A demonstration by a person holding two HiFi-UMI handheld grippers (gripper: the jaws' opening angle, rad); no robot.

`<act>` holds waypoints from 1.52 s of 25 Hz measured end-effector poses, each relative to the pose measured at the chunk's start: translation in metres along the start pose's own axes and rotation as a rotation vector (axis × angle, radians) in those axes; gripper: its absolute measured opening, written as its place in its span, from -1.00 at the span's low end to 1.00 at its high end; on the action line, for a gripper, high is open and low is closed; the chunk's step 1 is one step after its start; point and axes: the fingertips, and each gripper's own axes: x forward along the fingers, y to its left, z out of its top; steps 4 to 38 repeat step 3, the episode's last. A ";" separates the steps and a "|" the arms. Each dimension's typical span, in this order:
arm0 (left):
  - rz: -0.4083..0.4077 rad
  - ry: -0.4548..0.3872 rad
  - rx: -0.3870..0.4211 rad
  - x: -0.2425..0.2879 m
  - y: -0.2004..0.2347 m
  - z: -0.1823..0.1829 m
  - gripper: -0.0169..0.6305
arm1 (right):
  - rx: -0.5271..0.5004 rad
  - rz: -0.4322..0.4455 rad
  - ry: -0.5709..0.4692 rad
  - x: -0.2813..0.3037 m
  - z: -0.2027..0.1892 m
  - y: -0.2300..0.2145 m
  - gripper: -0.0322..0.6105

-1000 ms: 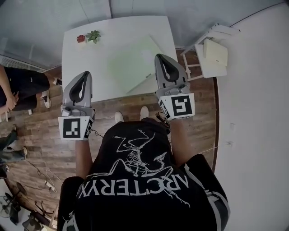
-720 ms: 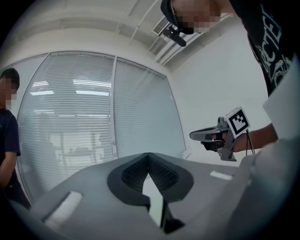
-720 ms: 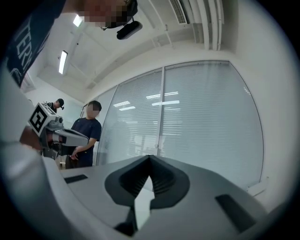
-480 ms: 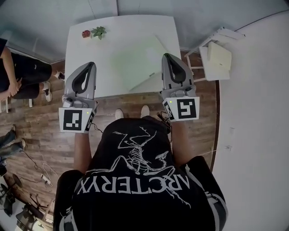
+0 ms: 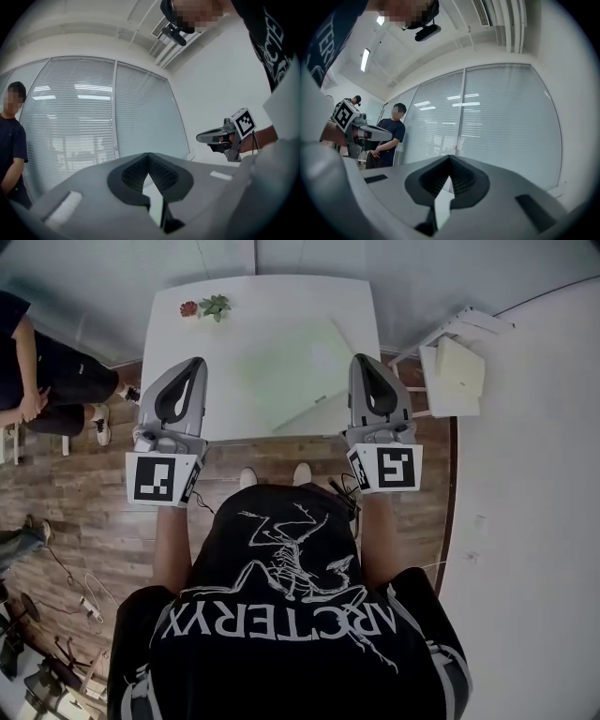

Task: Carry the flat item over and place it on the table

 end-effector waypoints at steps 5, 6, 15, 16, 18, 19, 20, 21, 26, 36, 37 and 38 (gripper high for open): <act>0.007 -0.007 0.005 0.002 0.004 0.002 -0.91 | -0.001 0.000 0.005 0.001 -0.001 -0.001 -0.87; 0.007 -0.007 0.005 0.002 0.004 0.002 -0.91 | -0.001 0.000 0.005 0.001 -0.001 -0.001 -0.87; 0.007 -0.007 0.005 0.002 0.004 0.002 -0.91 | -0.001 0.000 0.005 0.001 -0.001 -0.001 -0.87; 0.007 -0.007 0.005 0.002 0.004 0.002 -0.91 | -0.001 0.000 0.005 0.001 -0.001 -0.001 -0.87; 0.007 -0.007 0.005 0.002 0.004 0.002 -0.91 | -0.001 0.000 0.005 0.001 -0.001 -0.001 -0.87; 0.007 -0.007 0.005 0.002 0.004 0.002 -0.91 | -0.001 0.000 0.005 0.001 -0.001 -0.001 -0.87; 0.007 -0.007 0.005 0.002 0.004 0.002 -0.91 | -0.001 0.000 0.005 0.001 -0.001 -0.001 -0.87; 0.007 -0.007 0.005 0.002 0.004 0.002 -0.91 | -0.001 0.000 0.005 0.001 -0.001 -0.001 -0.87; 0.007 -0.007 0.005 0.002 0.004 0.002 -0.91 | -0.001 0.000 0.005 0.001 -0.001 -0.001 -0.87; 0.007 -0.007 0.005 0.002 0.004 0.002 -0.91 | -0.001 0.000 0.005 0.001 -0.001 -0.001 -0.87; 0.007 -0.007 0.005 0.002 0.004 0.002 -0.91 | -0.001 0.000 0.005 0.001 -0.001 -0.001 -0.87; 0.007 -0.007 0.005 0.002 0.004 0.002 -0.91 | -0.001 0.000 0.005 0.001 -0.001 -0.001 -0.87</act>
